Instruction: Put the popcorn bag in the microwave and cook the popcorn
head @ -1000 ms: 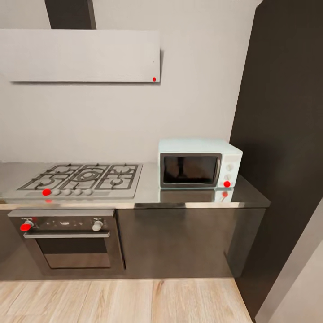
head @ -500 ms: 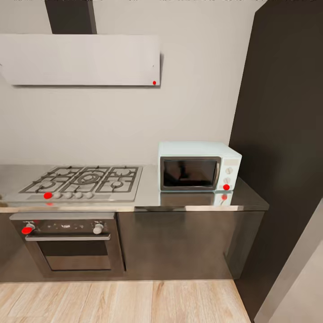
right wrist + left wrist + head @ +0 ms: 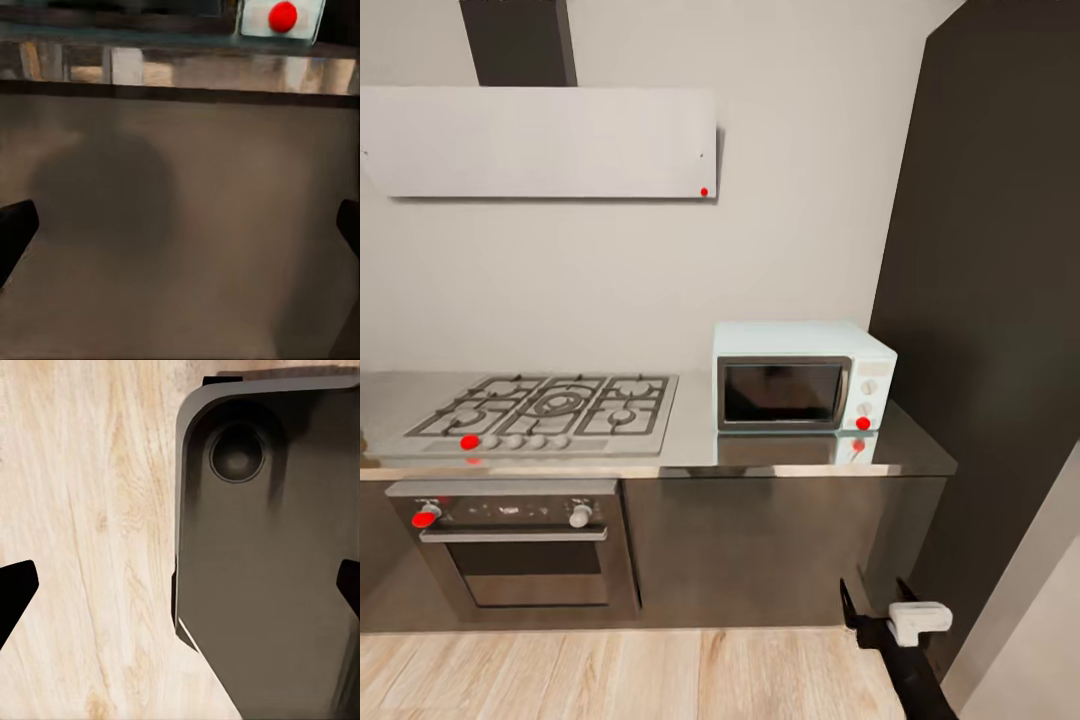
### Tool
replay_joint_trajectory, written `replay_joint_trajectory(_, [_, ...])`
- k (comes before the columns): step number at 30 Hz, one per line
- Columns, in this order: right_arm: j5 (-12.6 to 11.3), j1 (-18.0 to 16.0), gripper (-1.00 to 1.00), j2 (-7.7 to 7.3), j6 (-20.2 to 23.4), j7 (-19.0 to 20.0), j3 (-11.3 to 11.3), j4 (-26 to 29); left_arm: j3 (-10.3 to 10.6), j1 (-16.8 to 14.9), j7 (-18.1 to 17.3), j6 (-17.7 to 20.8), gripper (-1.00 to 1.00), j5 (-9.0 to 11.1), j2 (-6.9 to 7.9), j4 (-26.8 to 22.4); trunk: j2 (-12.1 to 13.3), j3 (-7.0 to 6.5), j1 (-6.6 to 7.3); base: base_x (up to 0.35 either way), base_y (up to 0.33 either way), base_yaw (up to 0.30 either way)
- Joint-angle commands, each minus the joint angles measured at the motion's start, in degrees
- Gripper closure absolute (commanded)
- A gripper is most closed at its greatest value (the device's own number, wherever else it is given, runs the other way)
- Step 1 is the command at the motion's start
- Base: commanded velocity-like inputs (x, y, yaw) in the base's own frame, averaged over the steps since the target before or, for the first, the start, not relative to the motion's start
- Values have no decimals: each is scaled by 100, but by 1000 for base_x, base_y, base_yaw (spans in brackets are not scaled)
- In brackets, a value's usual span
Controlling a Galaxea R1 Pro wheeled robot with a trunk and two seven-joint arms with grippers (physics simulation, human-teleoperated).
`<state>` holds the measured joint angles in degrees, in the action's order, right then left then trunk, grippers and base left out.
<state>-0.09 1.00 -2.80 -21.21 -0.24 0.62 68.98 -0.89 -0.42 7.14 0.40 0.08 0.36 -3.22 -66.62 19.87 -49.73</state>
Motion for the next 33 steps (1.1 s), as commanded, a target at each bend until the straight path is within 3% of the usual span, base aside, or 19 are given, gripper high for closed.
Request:
replay_joint_trajectory(1, [-6, -23, -100, -1, 8, -5, 2, 317, -9, -2, 9, 4, -100, 1, -5, -3, 38, -13, 22, 0, 0, 0])
replay_joint_trajectory(5, [-9, -162, -100, -1, 75, -95, 4, 704, -29, -2, 9, 4, -100, 1, -9, -3, 199, -85, 110, 0, 0, 0])
replay_joint_trajectory(8, [-9, -474, -100, -1, 386, -372, 1, 746, -33, -2, 12, 4, -100, 1, -9, -3, 319, -139, 176, 0, 0, 0])
replay_joint_trajectory(9, [-9, -735, -100, -1, 582, -449, 0, 754, -34, -2, 9, -1, -100, 1, -13, -3, 359, -157, 198, 0, 0, 0])
replay_joint_trajectory(13, [-3, -1165, -100, -12, 815, -483, 0, 757, -34, -2, 7, -3, -100, 2, -21, -3, 520, -229, 286, 0, 0, 0])
replay_joint_trajectory(33, [-8, -1278, -100, -63, 917, -477, 0, 757, -42, -2, -9, -5, -100, 1, -66, -12, 1322, -588, 725, 0, 0, 0])
